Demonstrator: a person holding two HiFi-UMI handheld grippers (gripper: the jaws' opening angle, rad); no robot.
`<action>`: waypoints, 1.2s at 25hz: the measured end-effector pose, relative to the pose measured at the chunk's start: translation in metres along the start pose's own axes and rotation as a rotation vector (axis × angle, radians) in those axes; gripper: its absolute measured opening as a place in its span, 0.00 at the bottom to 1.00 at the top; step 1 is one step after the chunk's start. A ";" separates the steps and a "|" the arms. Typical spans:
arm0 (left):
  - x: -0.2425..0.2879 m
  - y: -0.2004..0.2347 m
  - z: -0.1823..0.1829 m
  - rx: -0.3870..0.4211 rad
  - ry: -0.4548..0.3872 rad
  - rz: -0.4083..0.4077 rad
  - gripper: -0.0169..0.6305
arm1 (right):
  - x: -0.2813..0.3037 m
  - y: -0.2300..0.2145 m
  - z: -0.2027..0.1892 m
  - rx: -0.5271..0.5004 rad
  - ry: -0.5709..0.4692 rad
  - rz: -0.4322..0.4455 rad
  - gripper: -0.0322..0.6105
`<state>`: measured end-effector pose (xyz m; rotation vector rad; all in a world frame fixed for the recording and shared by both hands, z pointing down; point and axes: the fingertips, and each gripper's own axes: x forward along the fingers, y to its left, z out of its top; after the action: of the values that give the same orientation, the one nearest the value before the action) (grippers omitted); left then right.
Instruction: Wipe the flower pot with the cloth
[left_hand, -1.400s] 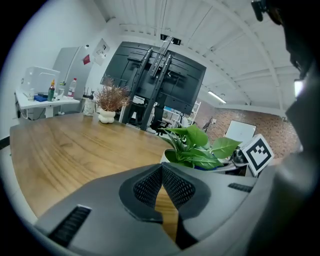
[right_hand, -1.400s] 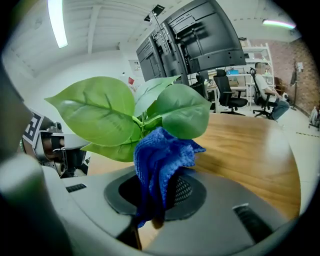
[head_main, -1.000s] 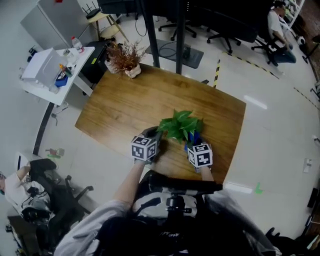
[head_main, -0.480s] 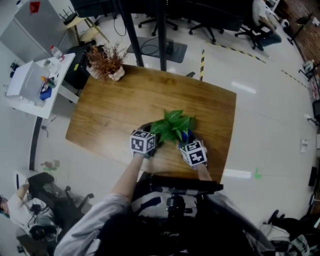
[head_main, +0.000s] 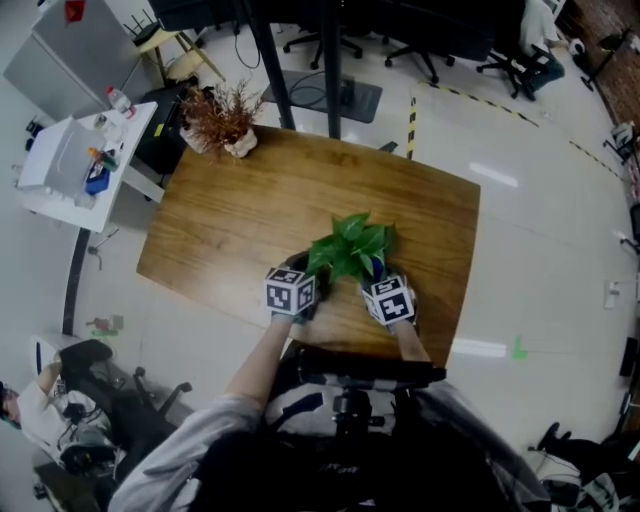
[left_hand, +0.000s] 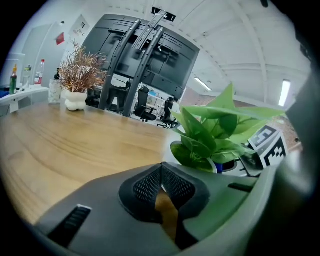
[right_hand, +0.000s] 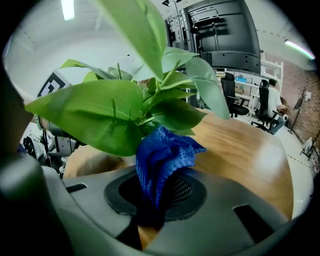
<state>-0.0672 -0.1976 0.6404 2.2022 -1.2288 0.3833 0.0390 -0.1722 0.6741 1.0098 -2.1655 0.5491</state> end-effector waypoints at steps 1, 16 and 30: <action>-0.001 -0.001 -0.001 0.003 0.003 -0.002 0.03 | 0.001 0.001 -0.001 0.005 0.000 0.004 0.18; -0.001 -0.036 -0.022 0.037 0.044 -0.099 0.03 | -0.048 0.005 -0.009 0.090 -0.042 -0.182 0.18; 0.001 -0.066 -0.043 0.108 0.108 -0.216 0.03 | -0.018 0.014 -0.026 0.058 0.033 -0.121 0.18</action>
<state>-0.0098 -0.1449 0.6517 2.3444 -0.9218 0.4833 0.0471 -0.1385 0.6772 1.1470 -2.0543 0.5703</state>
